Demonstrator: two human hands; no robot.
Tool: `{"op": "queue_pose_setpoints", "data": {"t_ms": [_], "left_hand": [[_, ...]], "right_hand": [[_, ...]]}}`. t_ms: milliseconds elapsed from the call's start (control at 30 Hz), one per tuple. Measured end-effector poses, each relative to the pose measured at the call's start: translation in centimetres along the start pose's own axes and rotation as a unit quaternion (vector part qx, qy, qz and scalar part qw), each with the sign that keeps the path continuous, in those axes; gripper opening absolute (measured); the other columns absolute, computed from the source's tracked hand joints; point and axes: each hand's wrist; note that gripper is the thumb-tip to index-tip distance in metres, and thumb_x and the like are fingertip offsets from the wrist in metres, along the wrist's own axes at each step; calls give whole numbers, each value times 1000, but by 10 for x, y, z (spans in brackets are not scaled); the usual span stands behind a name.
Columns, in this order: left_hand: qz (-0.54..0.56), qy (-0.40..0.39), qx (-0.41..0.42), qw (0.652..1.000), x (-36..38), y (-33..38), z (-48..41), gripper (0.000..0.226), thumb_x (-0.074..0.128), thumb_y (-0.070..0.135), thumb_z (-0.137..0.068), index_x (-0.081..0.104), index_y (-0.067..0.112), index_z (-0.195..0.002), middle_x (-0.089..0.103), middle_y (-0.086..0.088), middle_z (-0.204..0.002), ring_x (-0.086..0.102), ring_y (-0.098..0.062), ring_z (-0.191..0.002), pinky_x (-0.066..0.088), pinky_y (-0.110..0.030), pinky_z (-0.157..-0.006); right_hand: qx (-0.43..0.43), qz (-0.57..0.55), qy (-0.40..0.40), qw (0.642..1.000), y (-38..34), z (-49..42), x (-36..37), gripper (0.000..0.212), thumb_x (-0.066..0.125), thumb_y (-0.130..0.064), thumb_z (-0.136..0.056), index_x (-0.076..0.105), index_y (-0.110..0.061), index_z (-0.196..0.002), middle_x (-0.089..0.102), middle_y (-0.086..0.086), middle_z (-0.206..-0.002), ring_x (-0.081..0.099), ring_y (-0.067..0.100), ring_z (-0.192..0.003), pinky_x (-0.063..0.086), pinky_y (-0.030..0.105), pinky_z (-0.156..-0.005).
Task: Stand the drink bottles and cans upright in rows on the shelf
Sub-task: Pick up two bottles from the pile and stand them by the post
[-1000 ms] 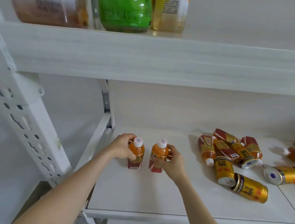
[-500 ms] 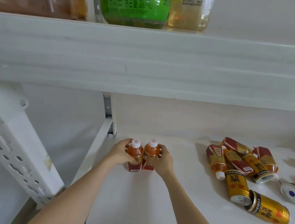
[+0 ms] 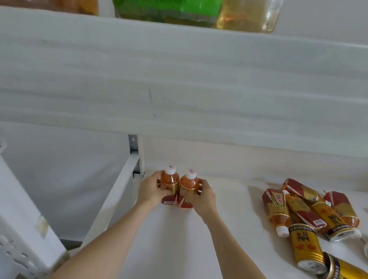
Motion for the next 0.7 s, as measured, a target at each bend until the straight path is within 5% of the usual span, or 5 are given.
{"op": "queue_pose_setpoints", "data": {"t_ms": [300,600,700], "left_hand": [[-11,-2,14,1000,6,-1,-6,65,81,10,-69,56,19,-128,68,-5,-113,64,-27,-102,48,-31,-87],[-32,-33,-10,999,4,6,7,74,73,25,-81,37,14,-145,54,-7,-139,54,-29,-122,44,-39,-103],[-36,-41,-13,998,1,9,17,69,75,19,-79,41,11,-139,57,-11,-135,55,-31,-119,41,-31,-94]], "right_hand": [[3,3,10,1000,-4,-12,5,60,73,-27,-80,45,-19,-132,60,2,-121,56,18,-100,46,29,-82],[-1,42,-13,999,-12,1,4,66,72,-29,-80,38,-18,-136,58,4,-127,57,24,-111,43,28,-82],[-20,72,-9,997,-18,11,-2,71,72,-30,-81,35,-16,-139,57,7,-129,56,28,-115,42,29,-81]]}}
Point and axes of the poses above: each hand's wrist, its own z-axis away from the middle knuckle, its own x-axis out of the palm, y = z × x
